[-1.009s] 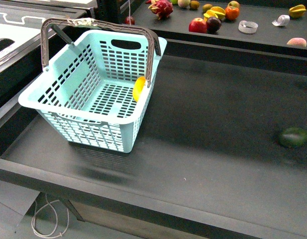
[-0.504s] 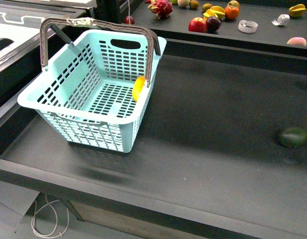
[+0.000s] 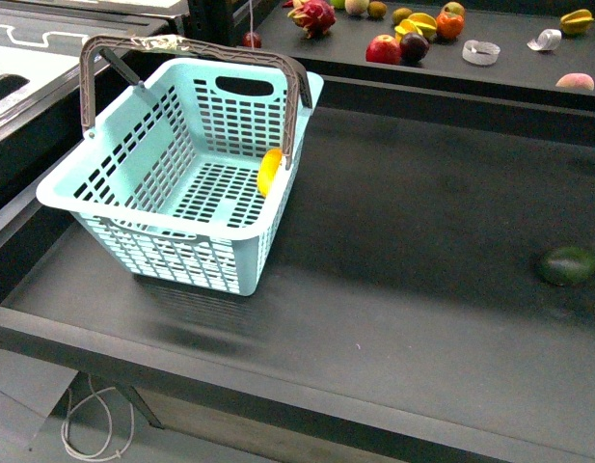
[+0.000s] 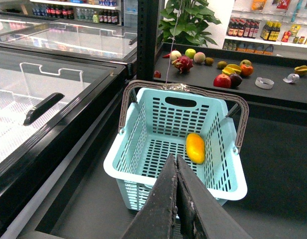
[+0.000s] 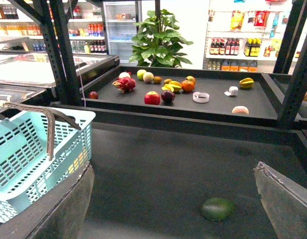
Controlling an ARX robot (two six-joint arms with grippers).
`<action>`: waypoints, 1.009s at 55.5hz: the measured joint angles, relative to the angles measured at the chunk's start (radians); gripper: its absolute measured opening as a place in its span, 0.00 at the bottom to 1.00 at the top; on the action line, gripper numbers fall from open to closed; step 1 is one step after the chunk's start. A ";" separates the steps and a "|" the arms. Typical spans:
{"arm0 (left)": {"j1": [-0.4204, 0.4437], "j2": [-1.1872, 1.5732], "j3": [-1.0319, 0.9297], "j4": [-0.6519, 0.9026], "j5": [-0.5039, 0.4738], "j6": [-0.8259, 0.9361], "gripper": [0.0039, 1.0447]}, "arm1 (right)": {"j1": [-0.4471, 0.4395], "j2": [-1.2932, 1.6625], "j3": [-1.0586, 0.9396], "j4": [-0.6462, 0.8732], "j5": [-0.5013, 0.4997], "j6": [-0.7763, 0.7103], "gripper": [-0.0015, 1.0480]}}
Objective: Pick mango with right arm and hold basket with left
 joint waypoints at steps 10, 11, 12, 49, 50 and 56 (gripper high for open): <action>0.000 -0.149 -0.002 -0.130 0.000 0.002 0.02 | 0.000 0.000 0.000 0.000 0.000 0.000 0.92; 0.000 -0.163 -0.002 -0.143 0.000 0.002 0.02 | 0.000 0.000 0.000 0.000 0.000 0.000 0.92; 0.000 -0.176 -0.002 -0.155 0.000 0.003 0.02 | 0.000 0.000 0.000 0.000 0.000 0.000 0.92; 0.000 -0.532 -0.002 -0.497 0.000 0.003 0.02 | 0.000 0.000 0.000 0.000 0.000 0.000 0.92; 0.000 -0.538 -0.002 -0.503 0.000 0.003 0.02 | 0.000 0.000 0.000 0.000 0.000 0.000 0.92; 0.000 -0.571 -0.002 -0.536 0.000 0.003 0.02 | 0.000 0.000 0.000 0.000 0.000 0.000 0.92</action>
